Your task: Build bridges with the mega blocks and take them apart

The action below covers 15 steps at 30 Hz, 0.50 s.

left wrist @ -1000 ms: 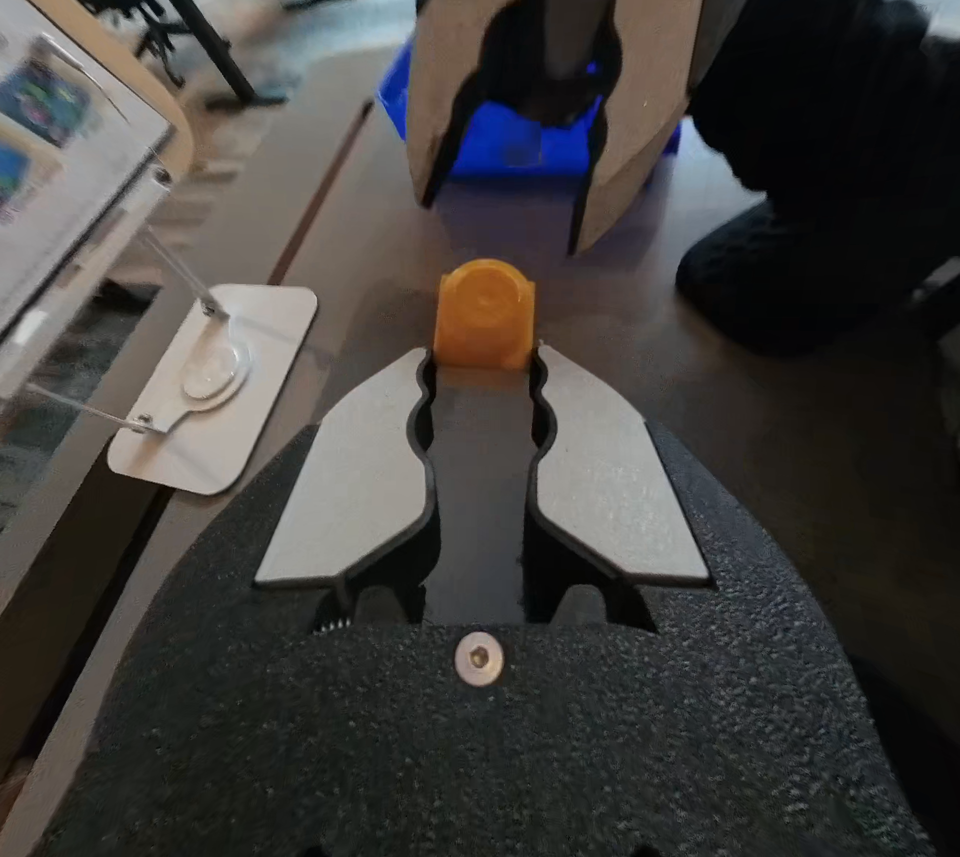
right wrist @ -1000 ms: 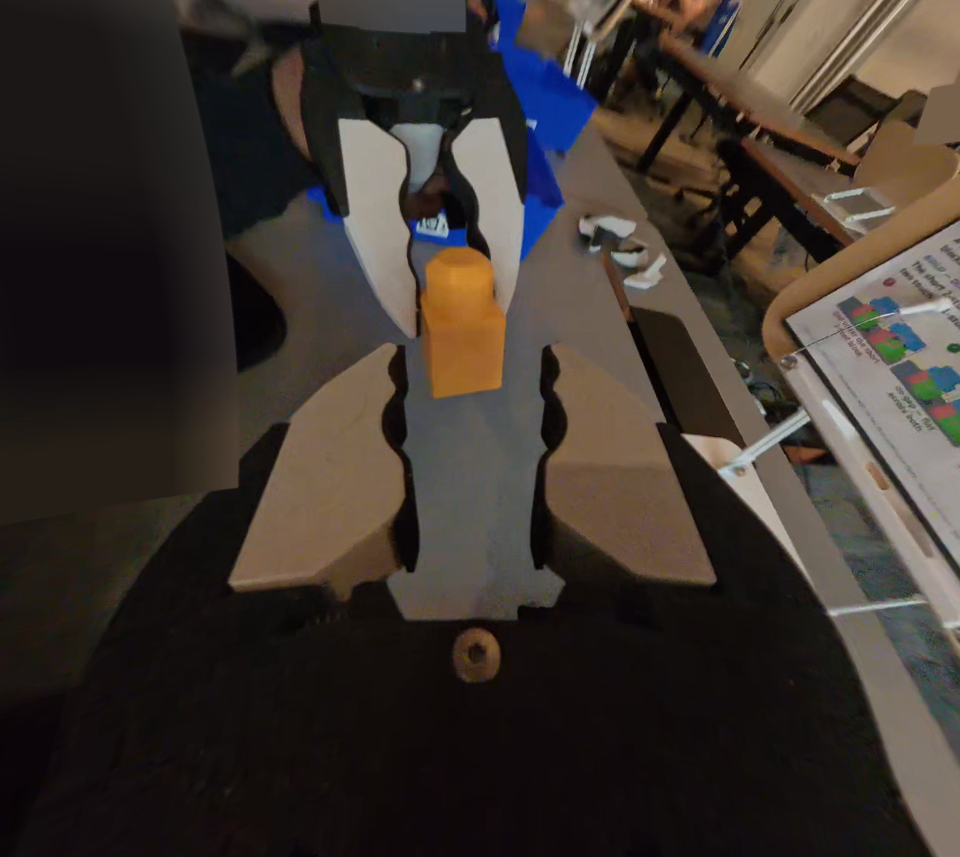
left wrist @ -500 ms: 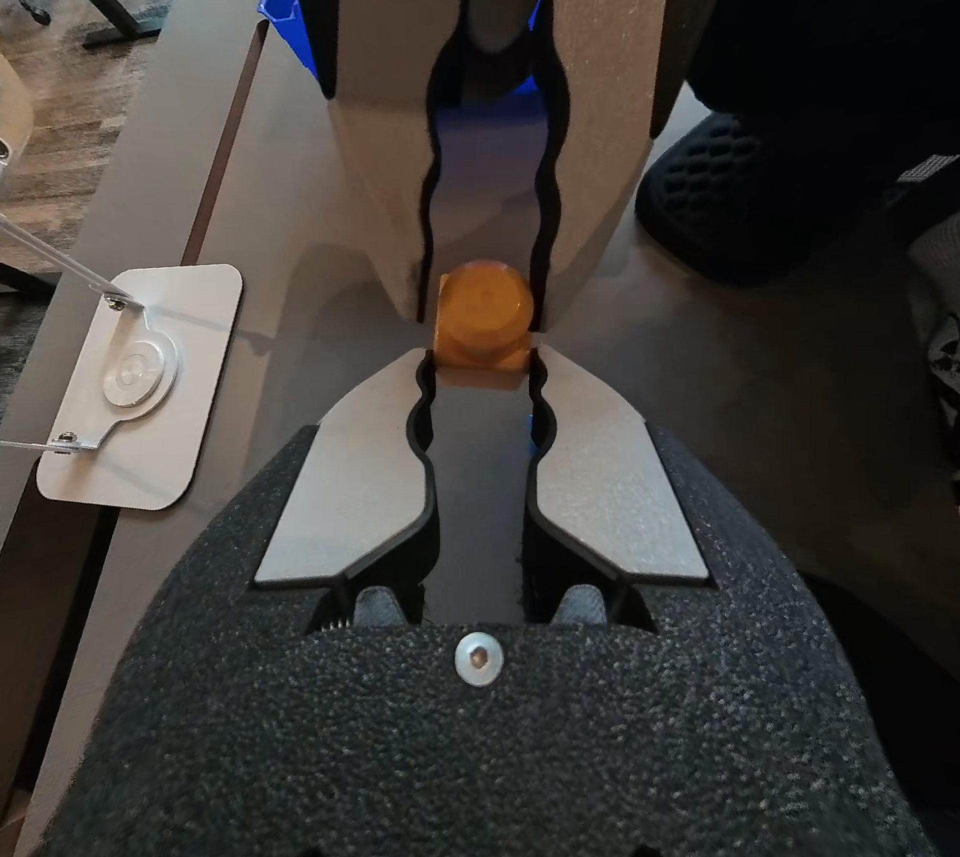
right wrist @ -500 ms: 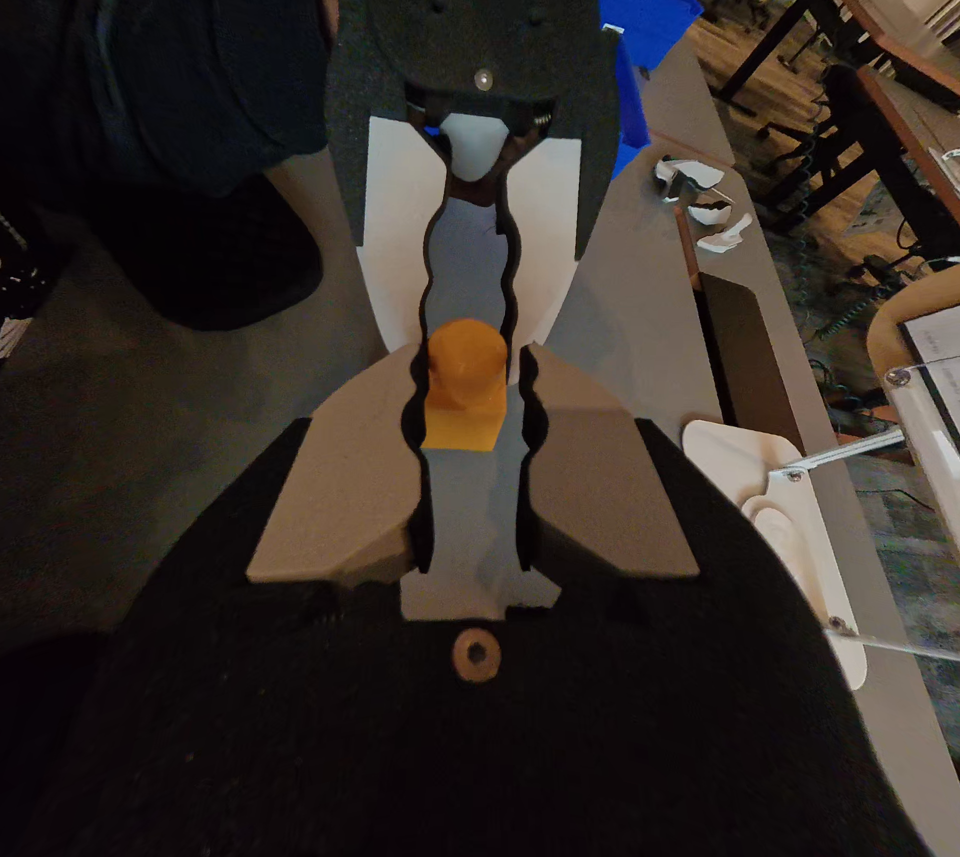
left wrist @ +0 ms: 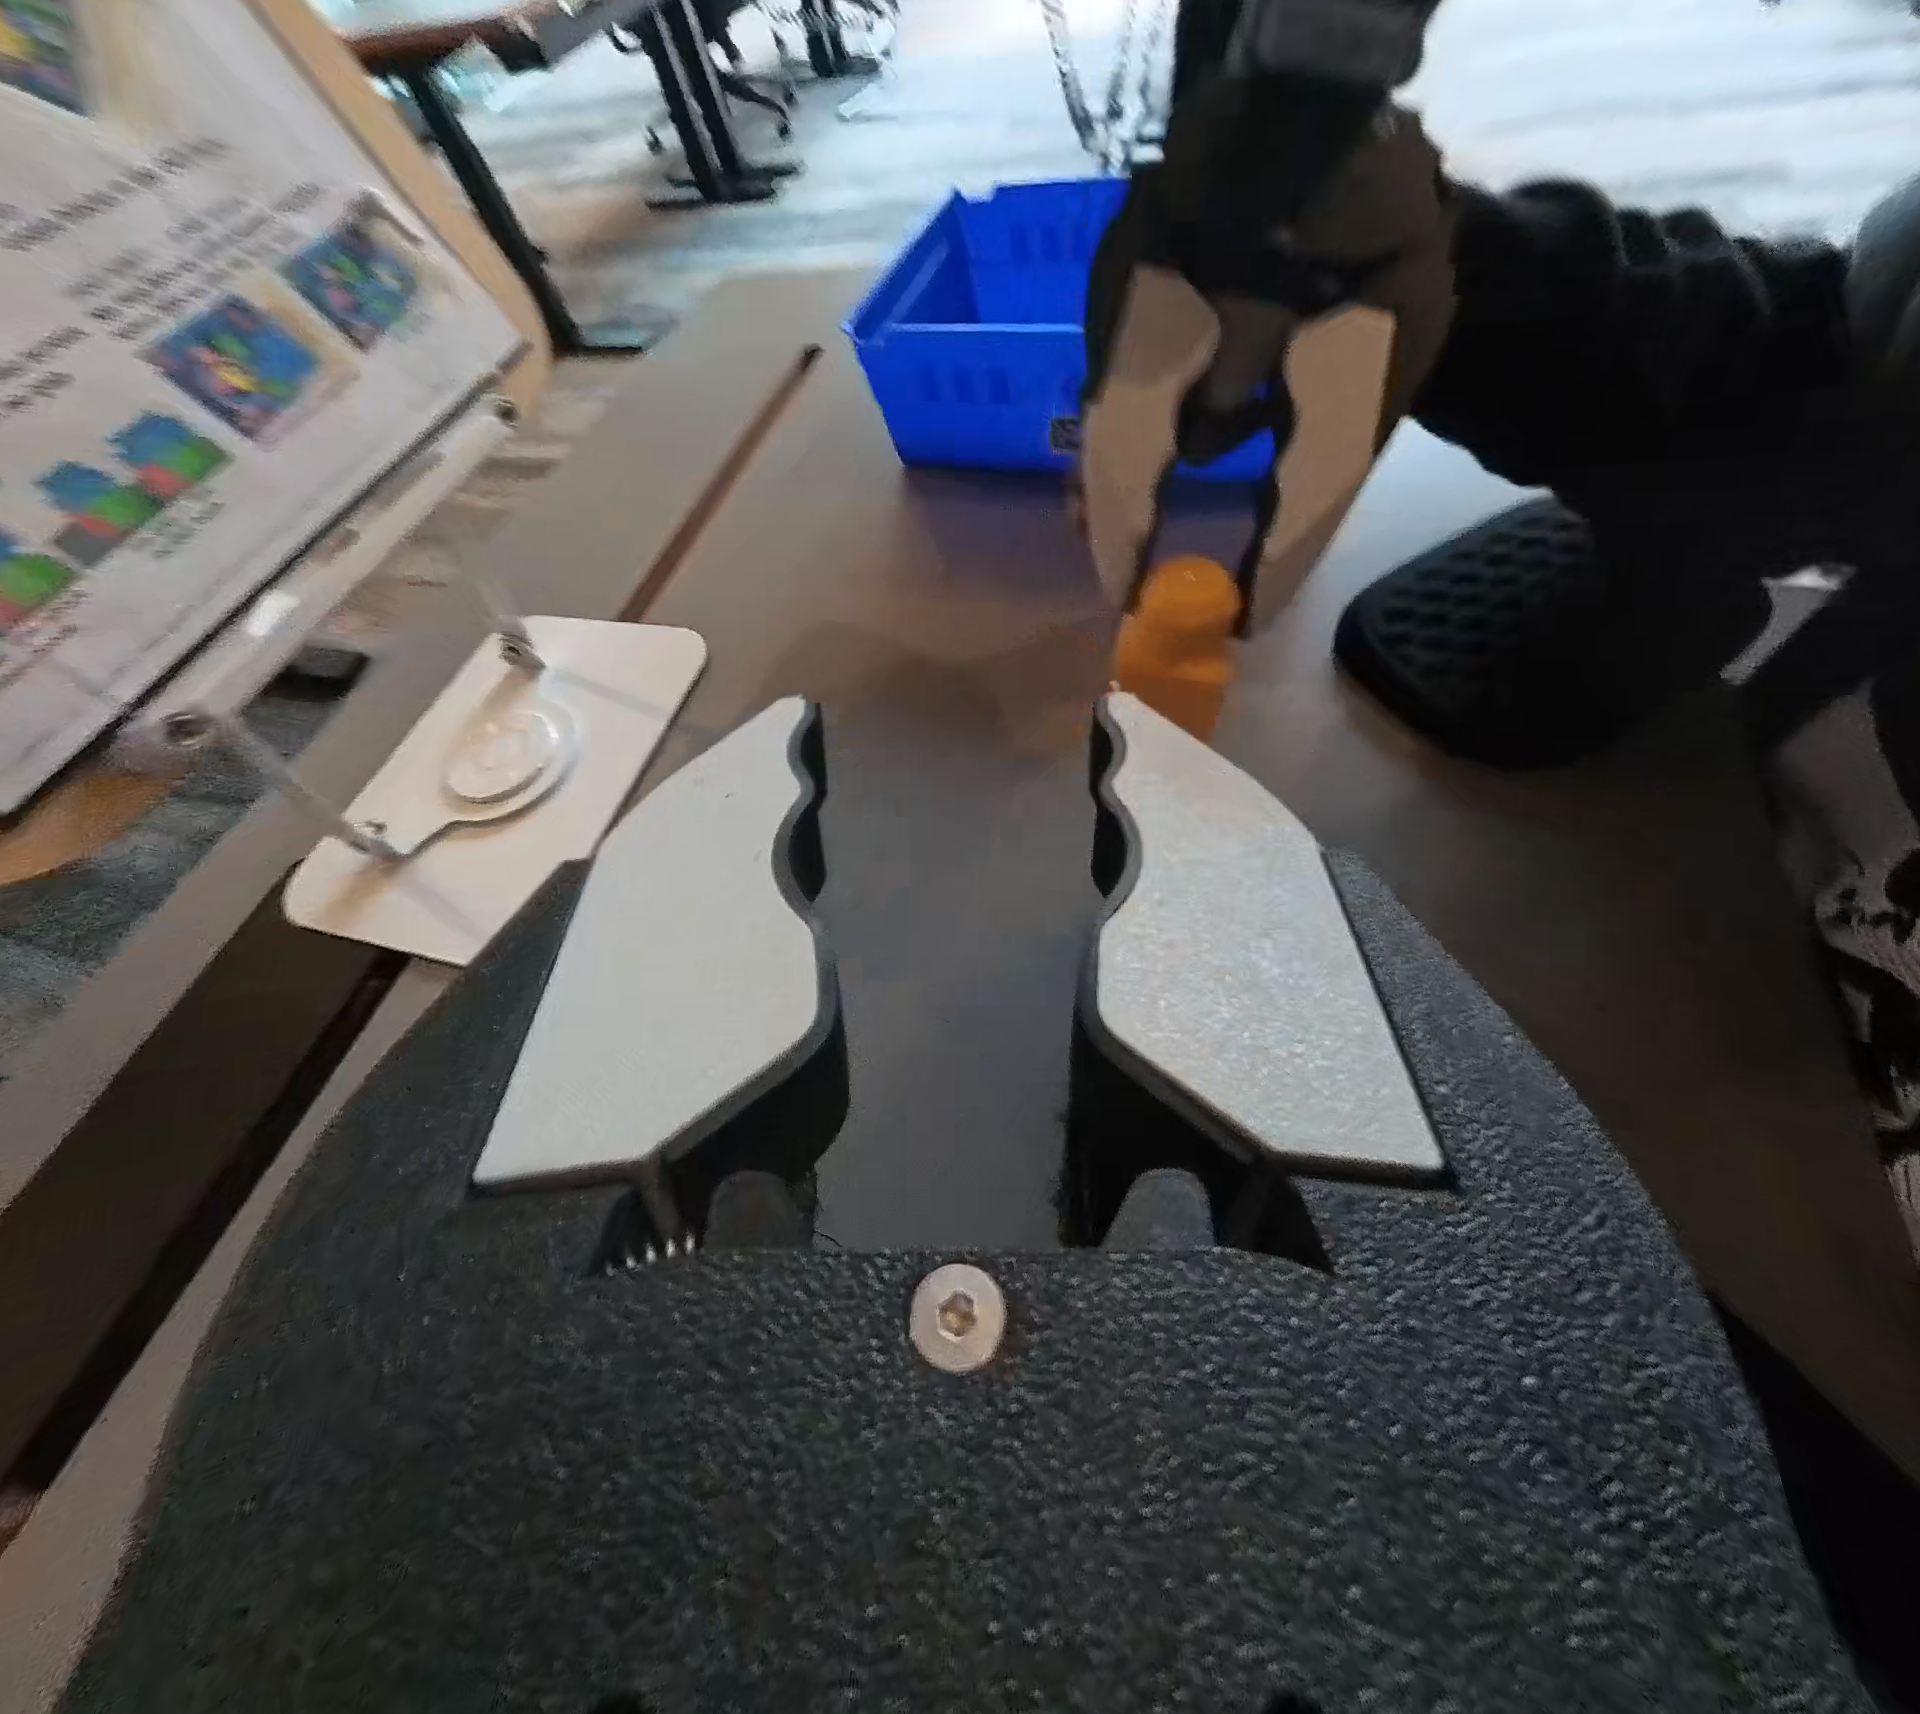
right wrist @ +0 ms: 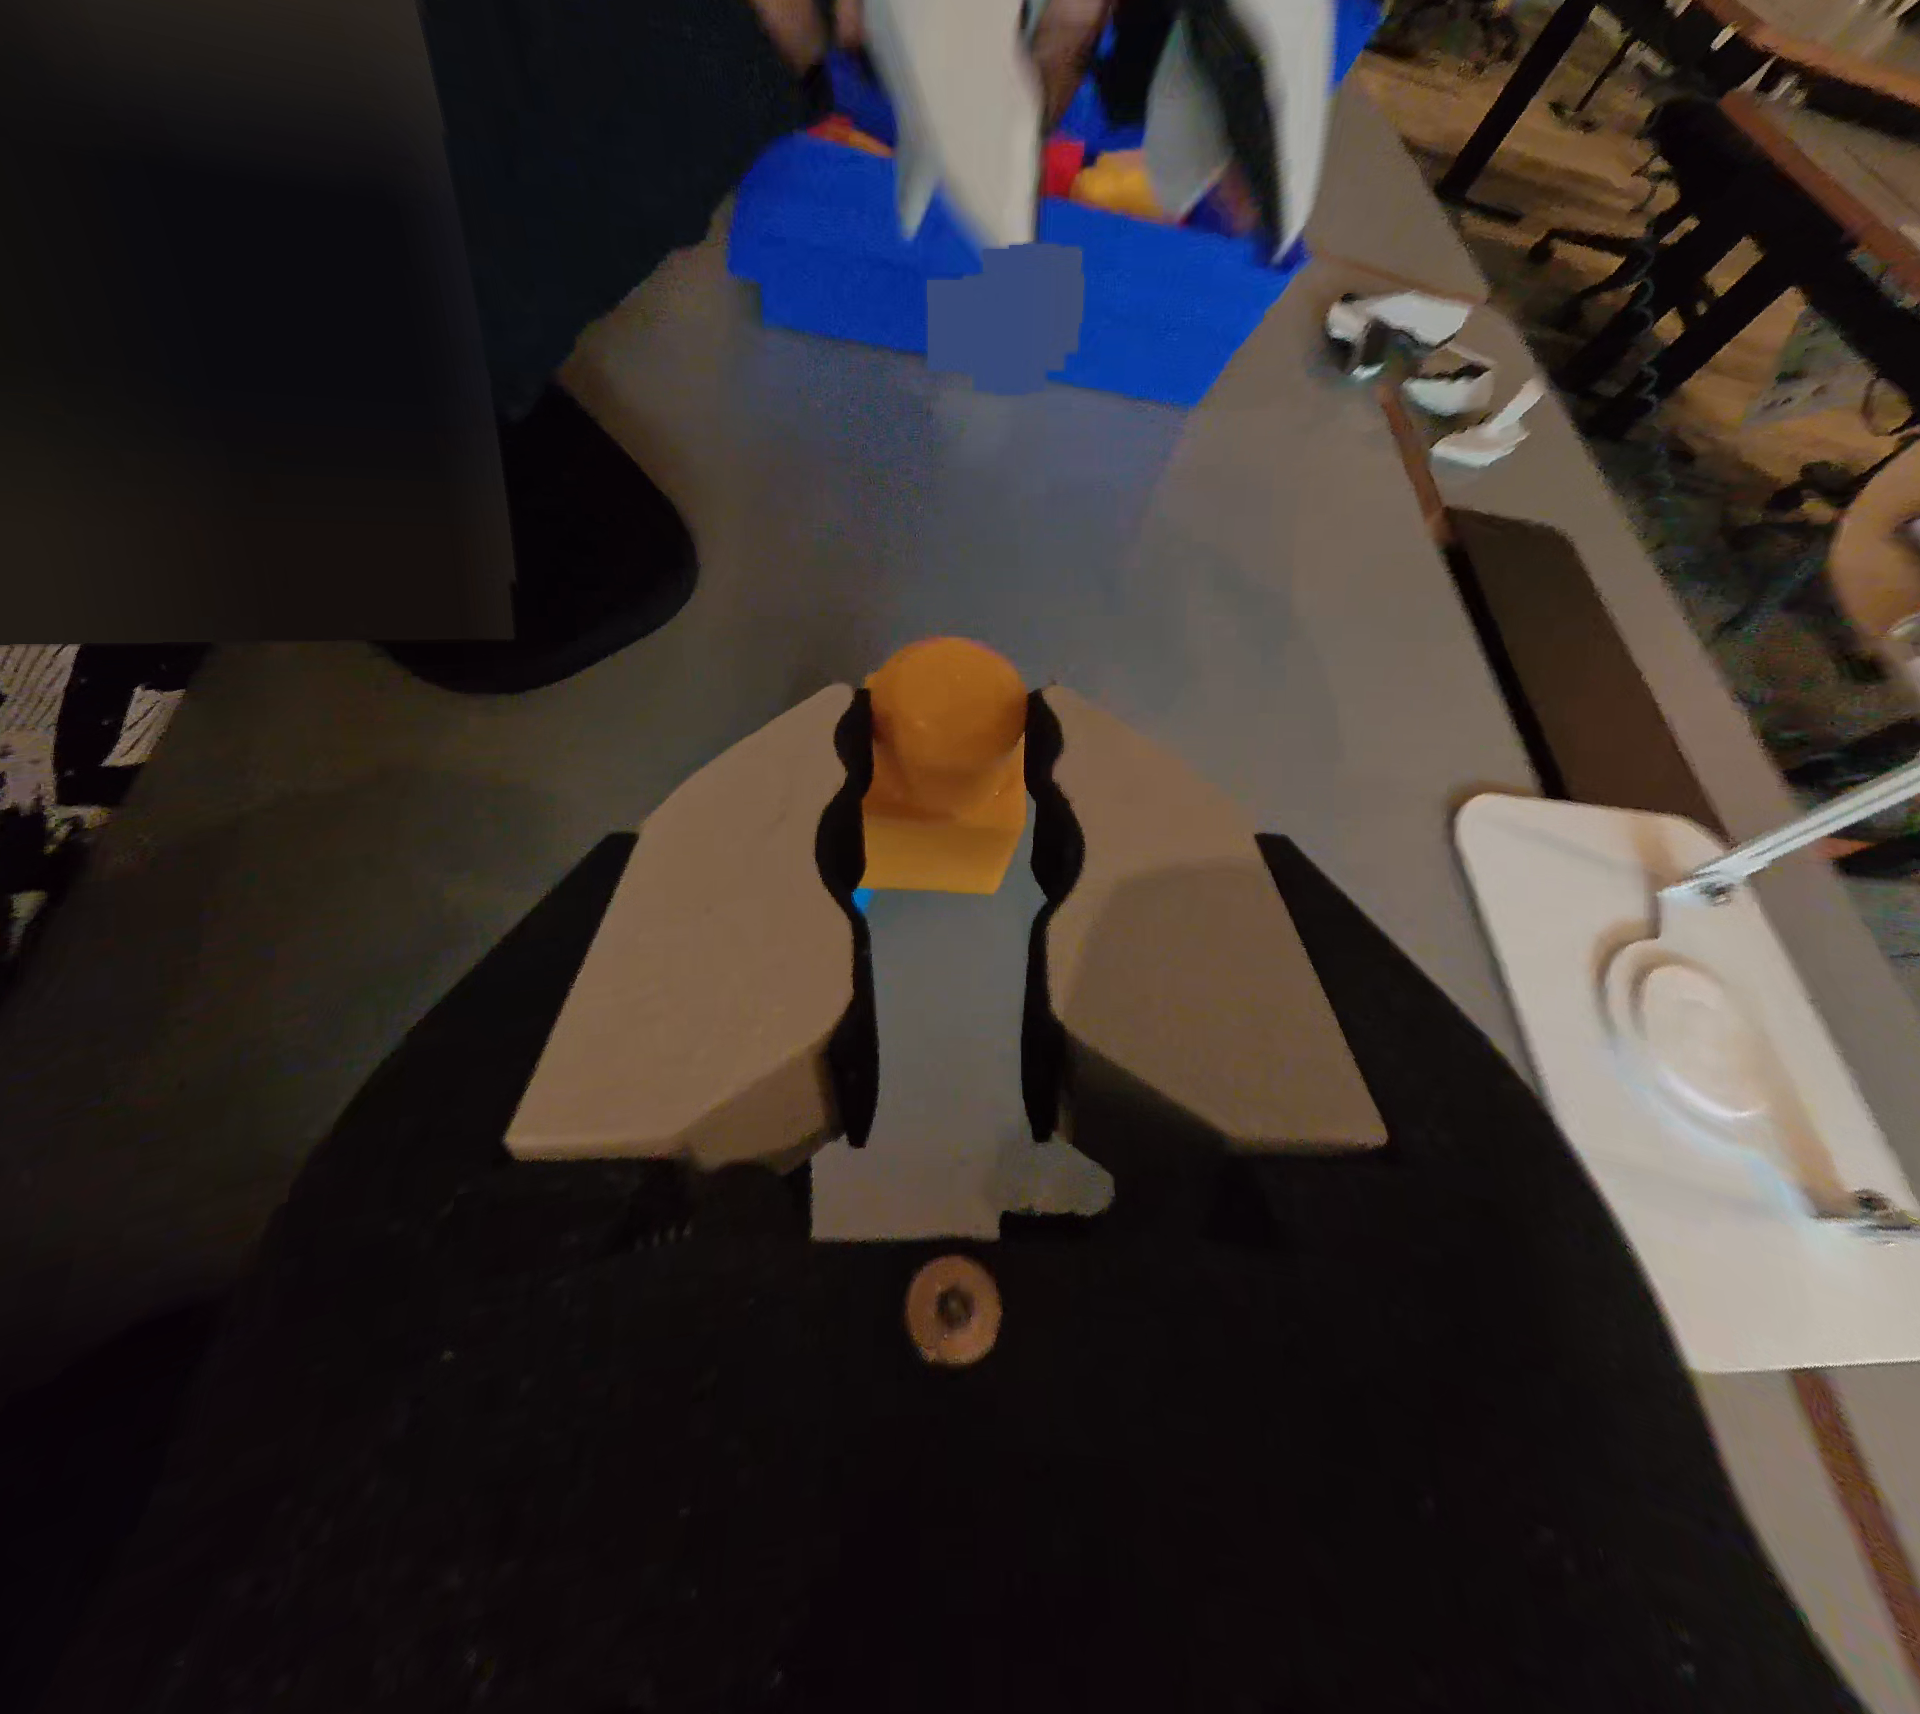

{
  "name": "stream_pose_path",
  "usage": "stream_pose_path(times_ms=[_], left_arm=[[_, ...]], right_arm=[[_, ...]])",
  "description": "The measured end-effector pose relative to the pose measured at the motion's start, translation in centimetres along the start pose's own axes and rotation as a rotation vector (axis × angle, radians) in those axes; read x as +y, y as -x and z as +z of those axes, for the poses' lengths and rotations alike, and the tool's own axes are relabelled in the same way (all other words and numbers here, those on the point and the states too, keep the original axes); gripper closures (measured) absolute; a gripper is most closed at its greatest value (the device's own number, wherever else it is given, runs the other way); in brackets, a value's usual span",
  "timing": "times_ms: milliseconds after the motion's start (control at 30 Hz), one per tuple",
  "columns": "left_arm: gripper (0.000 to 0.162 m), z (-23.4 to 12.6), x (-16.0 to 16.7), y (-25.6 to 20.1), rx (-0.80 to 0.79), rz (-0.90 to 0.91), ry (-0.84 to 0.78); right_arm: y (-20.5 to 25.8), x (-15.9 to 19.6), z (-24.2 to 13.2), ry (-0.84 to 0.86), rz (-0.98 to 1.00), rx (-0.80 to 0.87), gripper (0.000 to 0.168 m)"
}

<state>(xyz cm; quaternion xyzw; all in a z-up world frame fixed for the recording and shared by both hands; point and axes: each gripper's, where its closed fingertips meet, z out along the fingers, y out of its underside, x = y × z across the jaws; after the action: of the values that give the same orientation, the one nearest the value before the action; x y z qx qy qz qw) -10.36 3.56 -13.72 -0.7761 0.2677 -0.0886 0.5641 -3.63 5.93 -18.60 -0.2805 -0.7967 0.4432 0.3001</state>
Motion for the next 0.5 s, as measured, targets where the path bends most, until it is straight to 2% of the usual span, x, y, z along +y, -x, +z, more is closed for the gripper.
stream_pose_path(times_ms=[300, 500], left_arm=[[0.114, -3.8, -0.9, 2.3, -0.130, -0.022, -0.103], [0.115, -4.5, -1.1, 2.9, -0.162, -0.031, -0.125]], right_arm=[[3.1, 6.7, 2.9, 0.000, 0.094, -0.085, 0.141], [3.6, 8.8, 4.3, 0.049, 0.095, -0.112, 0.141]])
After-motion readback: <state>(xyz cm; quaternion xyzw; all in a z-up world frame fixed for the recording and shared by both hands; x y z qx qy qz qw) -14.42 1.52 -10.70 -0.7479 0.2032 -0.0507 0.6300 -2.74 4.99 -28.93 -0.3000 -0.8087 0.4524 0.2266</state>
